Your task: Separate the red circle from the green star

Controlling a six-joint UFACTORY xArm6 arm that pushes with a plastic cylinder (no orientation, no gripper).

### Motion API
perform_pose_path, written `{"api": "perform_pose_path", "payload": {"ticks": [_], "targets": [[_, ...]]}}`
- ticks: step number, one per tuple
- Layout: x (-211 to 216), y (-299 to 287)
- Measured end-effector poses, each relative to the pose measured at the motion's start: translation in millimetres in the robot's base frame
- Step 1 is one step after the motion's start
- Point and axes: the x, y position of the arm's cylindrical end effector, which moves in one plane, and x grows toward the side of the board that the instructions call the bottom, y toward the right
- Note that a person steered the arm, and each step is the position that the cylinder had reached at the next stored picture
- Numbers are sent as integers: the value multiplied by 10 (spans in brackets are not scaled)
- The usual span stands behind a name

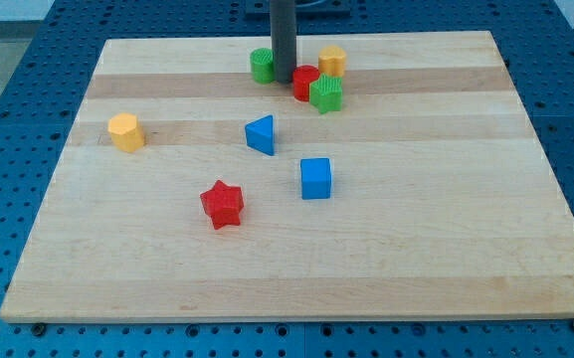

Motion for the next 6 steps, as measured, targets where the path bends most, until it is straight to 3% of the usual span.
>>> {"api": "perform_pose_path", "payload": {"ticks": [1,2,3,4,6], "targets": [[-157,2],[-609,268],[-580,350],[-381,350],[608,230]]}}
